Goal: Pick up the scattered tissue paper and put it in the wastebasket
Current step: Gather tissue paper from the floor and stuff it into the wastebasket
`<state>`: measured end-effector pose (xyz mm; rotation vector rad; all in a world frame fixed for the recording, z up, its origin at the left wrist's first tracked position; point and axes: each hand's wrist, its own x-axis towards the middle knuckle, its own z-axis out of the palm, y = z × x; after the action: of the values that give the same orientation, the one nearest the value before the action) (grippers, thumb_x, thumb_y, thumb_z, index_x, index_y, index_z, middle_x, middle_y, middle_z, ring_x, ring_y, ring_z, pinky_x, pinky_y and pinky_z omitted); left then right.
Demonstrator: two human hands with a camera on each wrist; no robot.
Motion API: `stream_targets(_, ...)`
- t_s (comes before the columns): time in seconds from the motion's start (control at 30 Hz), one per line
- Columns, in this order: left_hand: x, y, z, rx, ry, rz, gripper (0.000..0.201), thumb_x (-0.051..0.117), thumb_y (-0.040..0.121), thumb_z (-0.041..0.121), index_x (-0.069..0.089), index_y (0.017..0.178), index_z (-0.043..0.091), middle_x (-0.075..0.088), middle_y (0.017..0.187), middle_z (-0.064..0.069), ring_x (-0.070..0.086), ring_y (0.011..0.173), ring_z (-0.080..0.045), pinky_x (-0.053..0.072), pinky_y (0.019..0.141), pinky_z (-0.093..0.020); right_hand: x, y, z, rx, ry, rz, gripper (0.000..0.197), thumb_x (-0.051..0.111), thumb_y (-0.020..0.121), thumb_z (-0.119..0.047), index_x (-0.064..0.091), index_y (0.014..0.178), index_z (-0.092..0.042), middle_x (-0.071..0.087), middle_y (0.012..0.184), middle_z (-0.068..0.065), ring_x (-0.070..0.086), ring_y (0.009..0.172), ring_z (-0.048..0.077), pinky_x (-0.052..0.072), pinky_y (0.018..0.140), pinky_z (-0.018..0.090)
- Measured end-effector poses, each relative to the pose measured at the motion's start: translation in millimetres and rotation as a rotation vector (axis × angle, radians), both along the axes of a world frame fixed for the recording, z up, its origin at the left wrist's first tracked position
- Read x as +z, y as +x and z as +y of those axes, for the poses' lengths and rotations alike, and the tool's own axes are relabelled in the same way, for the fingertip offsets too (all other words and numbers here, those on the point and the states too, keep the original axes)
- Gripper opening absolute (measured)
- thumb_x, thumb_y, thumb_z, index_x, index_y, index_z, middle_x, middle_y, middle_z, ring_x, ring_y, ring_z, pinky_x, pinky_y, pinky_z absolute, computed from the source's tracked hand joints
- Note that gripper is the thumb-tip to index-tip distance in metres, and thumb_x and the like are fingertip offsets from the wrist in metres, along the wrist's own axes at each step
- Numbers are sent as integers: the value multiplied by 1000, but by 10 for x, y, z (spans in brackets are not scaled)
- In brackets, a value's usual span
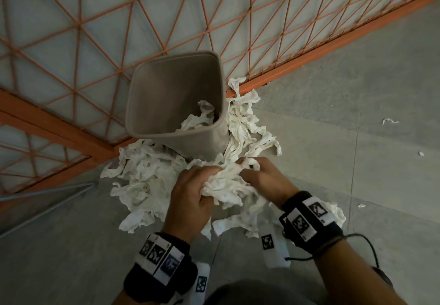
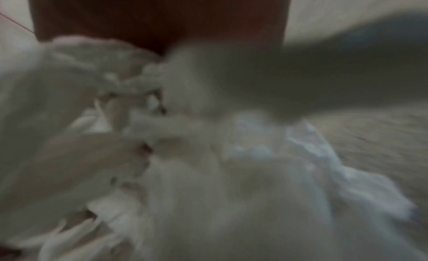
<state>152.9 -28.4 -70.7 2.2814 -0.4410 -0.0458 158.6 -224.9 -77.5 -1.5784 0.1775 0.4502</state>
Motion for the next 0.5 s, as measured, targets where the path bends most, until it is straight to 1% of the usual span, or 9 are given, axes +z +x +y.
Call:
stream_targets(0.07, 324, 44, -16, 9, -57, -123, 37, 53, 73, -1, 65, 104, 16, 65, 102, -1, 60, 98, -20, 52, 82, -38, 413, 54, 29, 57, 58, -28, 23, 53, 78, -18, 60, 83, 3, 61, 74, 9, 56, 64, 19, 43, 65, 31)
stream_targets(0.13, 685, 78, -42, 1, -147, -166, 23, 55, 75, 0, 65, 93, 8, 65, 91, -5, 61, 88, -23, 52, 73, -41, 826, 113, 75, 152, 82, -78, 29, 51, 89, -32, 68, 93, -9, 72, 87, 0, 67, 77, 15, 50, 76, 31)
stream_targets(0.17, 869, 102, -60, -18, -195, -173, 15, 55, 78, 5, 64, 90, 6, 64, 87, -6, 61, 85, -24, 51, 71, -43, 1013, 150, 95, 203, 108, -95, 36, 47, 93, -42, 69, 100, -14, 75, 97, -3, 70, 87, 13, 51, 85, 32)
stream_targets(0.23, 1217, 208, -89, -49, -272, -173, 22, 51, 83, 22, 61, 88, 3, 63, 84, -8, 61, 81, -28, 49, 70, -48, 1338, 264, 141, 226, 198, -114, 50, 42, 92, -53, 70, 108, -15, 75, 105, 1, 70, 99, 17, 48, 96, 39)
stream_targets(0.3, 1520, 392, -133, -93, -334, -199, 25, 47, 83, 26, 57, 89, 3, 61, 84, -11, 59, 80, -29, 47, 72, -50, 1585, 463, 196, 156, 145, -249, 49, 43, 91, -51, 69, 101, -11, 74, 97, 5, 69, 95, 18, 49, 90, 42)
stream_targets(0.37, 1769, 609, -123, -135, -397, -214, 16, 49, 77, 21, 53, 89, 12, 56, 83, -8, 55, 78, -26, 45, 72, -51, 1817, 687, 296, 58, 48, -439, 31, 42, 88, -39, 61, 85, -14, 63, 79, 4, 59, 74, 15, 47, 67, 31)
stream_targets(0.4, 1857, 732, -114, -142, -410, -205, 18, 50, 72, 20, 51, 90, 18, 54, 84, -5, 52, 78, -23, 44, 71, -49, 1900, 802, 335, 15, 68, -488, 22, 41, 86, -33, 56, 83, -17, 57, 77, 4, 53, 70, 14, 42, 61, 25)
stream_targets(0.43, 1910, 859, -99, -133, -394, -192, 24, 51, 69, 21, 49, 92, 21, 52, 86, -4, 51, 80, -21, 44, 71, -47, 1965, 916, 375, -21, 118, -507, 16, 40, 84, -27, 54, 83, -18, 54, 80, 7, 50, 71, 18, 41, 60, 24)
stream_targets(0.5, 1916, 1094, -72, -63, -301, -198, 32, 54, 69, 24, 47, 100, 25, 51, 98, -4, 53, 93, -22, 47, 79, -45, 2030, 1089, 449, -72, 215, -516, 15, 41, 79, -16, 54, 86, -13, 54, 86, 13, 51, 79, 24, 43, 67, 33)
